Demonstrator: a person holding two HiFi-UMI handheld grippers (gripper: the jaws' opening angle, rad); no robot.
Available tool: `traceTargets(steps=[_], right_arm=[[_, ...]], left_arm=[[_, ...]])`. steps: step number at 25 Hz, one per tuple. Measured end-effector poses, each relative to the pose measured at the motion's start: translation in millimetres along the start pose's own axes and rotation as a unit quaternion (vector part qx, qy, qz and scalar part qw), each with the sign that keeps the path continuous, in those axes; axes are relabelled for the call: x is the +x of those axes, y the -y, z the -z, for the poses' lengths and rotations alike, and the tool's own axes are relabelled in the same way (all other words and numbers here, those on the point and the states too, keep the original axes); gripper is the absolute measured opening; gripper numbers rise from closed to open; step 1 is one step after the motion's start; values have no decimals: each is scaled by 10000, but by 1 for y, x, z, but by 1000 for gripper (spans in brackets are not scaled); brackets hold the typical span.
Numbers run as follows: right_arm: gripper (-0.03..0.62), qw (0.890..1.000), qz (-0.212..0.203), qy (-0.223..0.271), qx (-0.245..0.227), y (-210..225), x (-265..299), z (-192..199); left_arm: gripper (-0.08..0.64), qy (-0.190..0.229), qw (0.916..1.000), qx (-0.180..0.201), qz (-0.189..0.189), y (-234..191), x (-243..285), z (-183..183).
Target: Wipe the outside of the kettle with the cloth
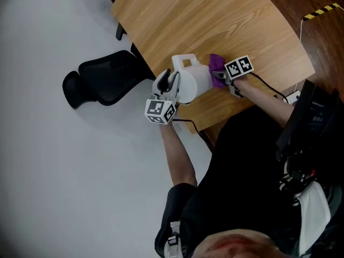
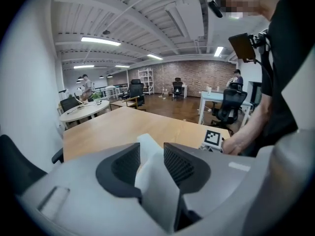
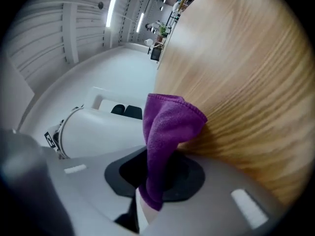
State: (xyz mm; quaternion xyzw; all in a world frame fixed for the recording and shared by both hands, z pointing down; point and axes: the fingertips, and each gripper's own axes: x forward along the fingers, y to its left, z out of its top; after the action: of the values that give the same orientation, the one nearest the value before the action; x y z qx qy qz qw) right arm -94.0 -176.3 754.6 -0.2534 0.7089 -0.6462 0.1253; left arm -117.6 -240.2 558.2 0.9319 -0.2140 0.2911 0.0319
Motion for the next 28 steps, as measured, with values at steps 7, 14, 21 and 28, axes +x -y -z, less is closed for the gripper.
traceTargets(steps=[7,14,21,28], right_arm=[[60,9569,-2498,1448,-317,-187,-70,-51],[60,9668,-1966,1604,-291,-146,-51,-29],[58,9982,191,560,-40,-7,-3,-3],[58,9897,-924,1054,300,-82,-34,-25]], left_arm=[[75,-345,9868,-826,-1353,-3,-17,12],[80,-271,9866,-541,-1513,5,-16,5],[81,-197,9865,-458,-1561,1,-17,10],[83,-236,9861,-415,-1594,1,-13,10]])
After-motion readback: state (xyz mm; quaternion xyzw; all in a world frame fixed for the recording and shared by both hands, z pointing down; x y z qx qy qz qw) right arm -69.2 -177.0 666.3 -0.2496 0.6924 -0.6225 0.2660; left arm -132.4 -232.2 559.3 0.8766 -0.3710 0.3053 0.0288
